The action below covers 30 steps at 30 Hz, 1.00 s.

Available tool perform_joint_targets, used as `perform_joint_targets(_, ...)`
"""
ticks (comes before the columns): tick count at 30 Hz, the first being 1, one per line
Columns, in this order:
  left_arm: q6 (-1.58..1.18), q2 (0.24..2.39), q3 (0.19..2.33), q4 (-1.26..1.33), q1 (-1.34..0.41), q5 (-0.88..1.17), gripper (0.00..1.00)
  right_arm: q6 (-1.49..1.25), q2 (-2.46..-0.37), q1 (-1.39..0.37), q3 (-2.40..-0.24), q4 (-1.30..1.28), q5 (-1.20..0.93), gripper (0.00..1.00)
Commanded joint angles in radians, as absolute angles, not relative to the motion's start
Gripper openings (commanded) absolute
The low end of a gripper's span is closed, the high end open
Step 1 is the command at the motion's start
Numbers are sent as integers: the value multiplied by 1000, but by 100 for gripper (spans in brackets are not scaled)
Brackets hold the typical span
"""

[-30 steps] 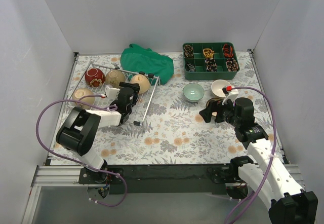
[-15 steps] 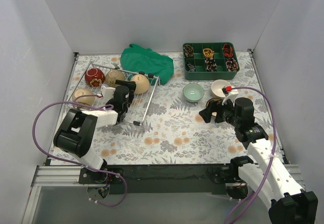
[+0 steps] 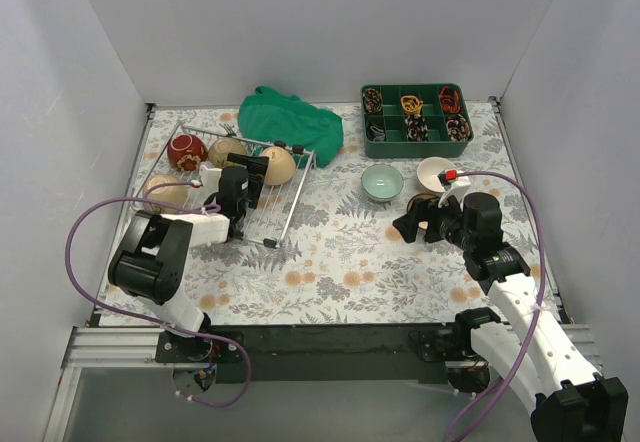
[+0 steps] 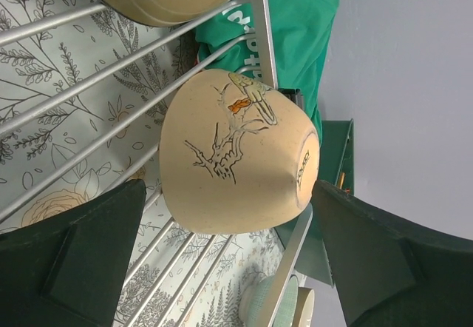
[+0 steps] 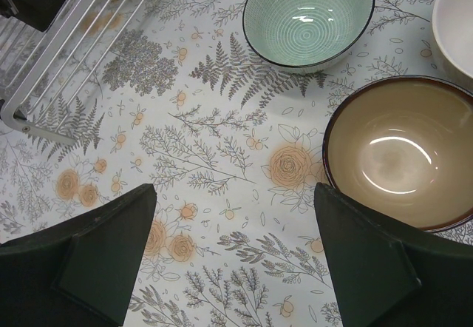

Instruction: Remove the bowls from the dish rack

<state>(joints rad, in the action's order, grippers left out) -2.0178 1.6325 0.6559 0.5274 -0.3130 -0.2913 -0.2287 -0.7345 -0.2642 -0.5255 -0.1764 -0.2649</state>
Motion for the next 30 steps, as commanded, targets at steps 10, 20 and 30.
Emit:
perform_joint_targets(10,-2206,1697,736,476,-278,-244,98,-213,-736,-272,-523,-135,-278,96)
perform_joint_targets(20,-2209,1715,759,399,-275,-242,98,-212,-738,-271,-522,-135,-278,96)
perform_joint_targets(30,-2169,1672,733,433,-275,-268,74,-212,-745,-270,-523,-133,-276,96)
